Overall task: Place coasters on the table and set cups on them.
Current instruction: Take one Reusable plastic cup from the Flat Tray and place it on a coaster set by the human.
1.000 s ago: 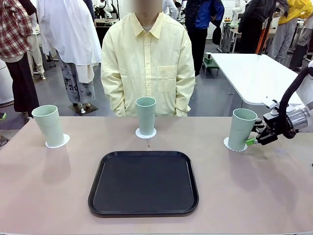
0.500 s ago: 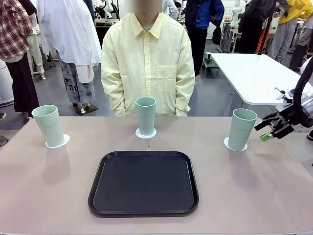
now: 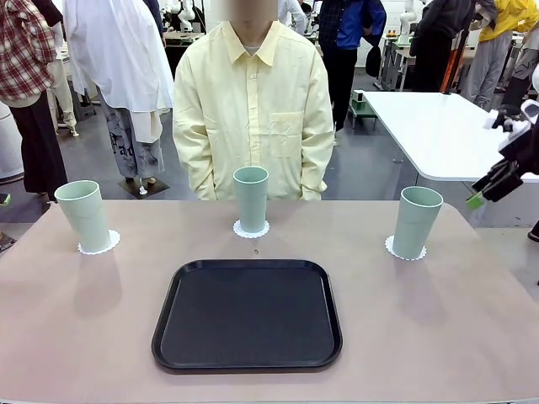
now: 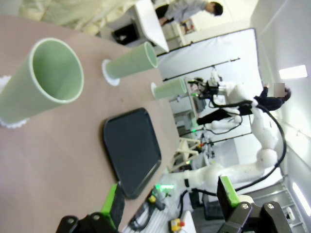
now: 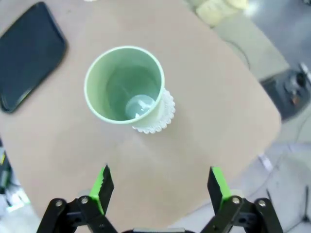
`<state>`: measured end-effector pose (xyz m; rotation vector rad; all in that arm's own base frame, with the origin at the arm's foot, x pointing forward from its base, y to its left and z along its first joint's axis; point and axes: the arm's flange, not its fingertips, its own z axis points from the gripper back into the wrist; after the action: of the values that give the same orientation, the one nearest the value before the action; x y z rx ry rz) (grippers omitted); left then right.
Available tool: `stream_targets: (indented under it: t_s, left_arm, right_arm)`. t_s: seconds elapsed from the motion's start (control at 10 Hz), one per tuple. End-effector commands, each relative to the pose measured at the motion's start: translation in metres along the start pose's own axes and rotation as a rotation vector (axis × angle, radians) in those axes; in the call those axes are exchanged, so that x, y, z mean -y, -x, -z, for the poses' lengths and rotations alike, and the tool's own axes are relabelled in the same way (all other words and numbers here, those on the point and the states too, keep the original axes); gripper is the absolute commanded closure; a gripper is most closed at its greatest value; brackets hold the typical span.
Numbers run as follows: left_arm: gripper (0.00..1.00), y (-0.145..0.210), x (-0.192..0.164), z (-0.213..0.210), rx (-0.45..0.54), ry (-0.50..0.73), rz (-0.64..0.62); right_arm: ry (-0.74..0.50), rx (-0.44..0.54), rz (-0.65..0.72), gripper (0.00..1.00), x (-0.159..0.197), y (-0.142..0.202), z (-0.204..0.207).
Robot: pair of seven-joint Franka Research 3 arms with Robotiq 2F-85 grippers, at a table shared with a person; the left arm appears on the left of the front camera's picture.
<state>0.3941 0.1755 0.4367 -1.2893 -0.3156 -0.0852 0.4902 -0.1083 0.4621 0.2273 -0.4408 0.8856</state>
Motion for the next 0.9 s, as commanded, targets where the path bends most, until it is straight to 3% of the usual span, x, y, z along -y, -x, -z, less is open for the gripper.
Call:
stream_targets:
  t_s: [0.0,0.4,0.6,0.8]
  left_arm:
    - [0.00,0.001,0.003,-0.001,0.005,0.000,-0.004]
    - [0.00,0.001,0.003,-0.001,0.005,0.000,-0.004]
    - [0.00,0.001,0.003,-0.001,0.005,0.000,-0.004]
    - [0.00,0.001,0.003,-0.001,0.005,0.000,-0.004]
  right_arm:
    - [0.057,-0.193,0.117,0.00,-0.052,-0.031,-0.021]
    - [0.149,-0.362,0.176,0.00,-0.114,-0.072,-0.071]
    - [0.155,-0.373,0.201,0.00,-0.116,-0.091,-0.083]
    - [0.160,-0.352,0.171,0.00,-0.118,-0.072,-0.074]
